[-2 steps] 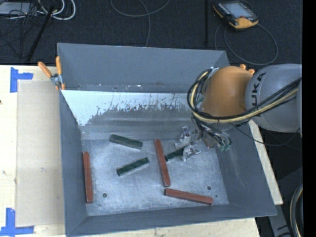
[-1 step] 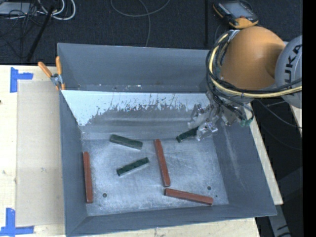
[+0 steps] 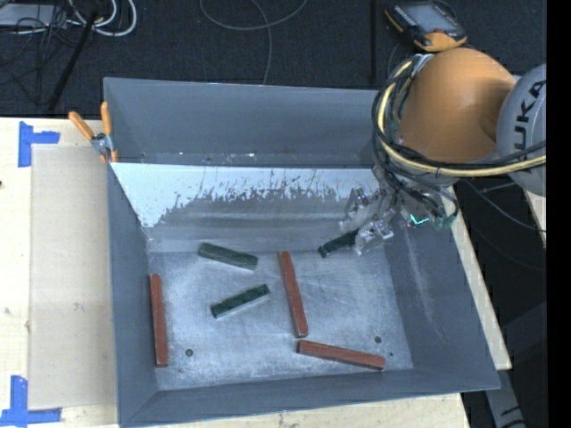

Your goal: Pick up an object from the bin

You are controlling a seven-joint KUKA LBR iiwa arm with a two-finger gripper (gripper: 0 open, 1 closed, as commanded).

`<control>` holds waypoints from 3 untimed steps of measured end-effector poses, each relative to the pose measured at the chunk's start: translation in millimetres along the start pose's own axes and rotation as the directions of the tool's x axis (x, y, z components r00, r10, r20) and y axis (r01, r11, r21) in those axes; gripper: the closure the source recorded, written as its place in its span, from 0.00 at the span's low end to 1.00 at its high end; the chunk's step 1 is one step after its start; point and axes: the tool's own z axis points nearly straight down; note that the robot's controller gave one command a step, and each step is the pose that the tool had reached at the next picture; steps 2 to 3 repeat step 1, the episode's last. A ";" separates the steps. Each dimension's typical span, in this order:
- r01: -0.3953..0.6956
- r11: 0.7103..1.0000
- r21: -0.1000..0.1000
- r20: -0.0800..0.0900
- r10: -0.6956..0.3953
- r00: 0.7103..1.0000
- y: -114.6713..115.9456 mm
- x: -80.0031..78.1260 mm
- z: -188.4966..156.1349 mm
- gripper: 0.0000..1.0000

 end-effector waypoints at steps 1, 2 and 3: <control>-0.001 1.000 0.000 0.000 0.001 1.000 0.3 -0.1 0.1 1.00; -0.001 1.000 0.000 0.000 0.001 1.000 0.3 -0.1 0.1 1.00; -0.001 1.000 0.000 0.000 0.001 1.000 0.3 -0.1 0.1 1.00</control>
Offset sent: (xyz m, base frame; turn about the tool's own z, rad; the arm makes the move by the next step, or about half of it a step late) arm 0.0000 0.0000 0.0000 0.0000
